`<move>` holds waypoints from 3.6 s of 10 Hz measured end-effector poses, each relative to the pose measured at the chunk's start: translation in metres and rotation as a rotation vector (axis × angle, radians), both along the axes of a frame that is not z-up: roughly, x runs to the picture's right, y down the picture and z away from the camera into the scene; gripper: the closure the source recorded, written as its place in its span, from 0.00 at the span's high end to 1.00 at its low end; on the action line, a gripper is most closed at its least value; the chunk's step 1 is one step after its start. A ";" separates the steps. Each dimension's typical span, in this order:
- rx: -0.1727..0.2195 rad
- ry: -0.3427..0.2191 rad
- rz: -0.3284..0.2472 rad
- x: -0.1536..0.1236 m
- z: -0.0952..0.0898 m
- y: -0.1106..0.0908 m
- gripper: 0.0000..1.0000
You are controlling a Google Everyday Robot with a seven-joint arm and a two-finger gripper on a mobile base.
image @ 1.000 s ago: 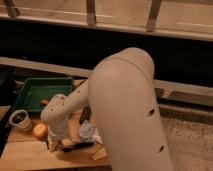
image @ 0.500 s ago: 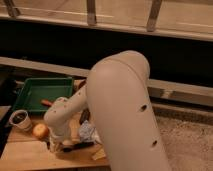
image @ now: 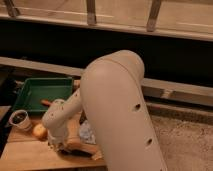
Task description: Place brush in purple bowl
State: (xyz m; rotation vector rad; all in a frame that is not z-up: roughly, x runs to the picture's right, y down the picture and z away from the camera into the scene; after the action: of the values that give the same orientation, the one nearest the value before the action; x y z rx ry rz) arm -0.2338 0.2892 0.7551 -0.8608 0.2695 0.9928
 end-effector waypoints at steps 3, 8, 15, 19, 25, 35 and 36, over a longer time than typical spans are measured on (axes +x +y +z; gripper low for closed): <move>0.001 -0.004 -0.007 -0.003 0.002 0.001 0.00; 0.050 0.008 0.042 0.015 -0.003 -0.038 0.00; 0.217 0.074 0.129 0.068 -0.006 -0.155 0.00; 0.303 0.117 0.220 0.106 -0.030 -0.218 0.00; 0.301 0.126 0.238 0.104 -0.024 -0.219 0.00; 0.213 -0.066 0.639 0.135 0.053 -0.285 0.00; 0.204 -0.077 0.681 0.135 0.058 -0.286 0.00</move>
State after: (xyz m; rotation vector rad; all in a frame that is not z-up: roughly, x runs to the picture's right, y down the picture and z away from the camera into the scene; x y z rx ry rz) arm -0.0986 0.0029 0.8127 -0.8134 -0.2093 1.5823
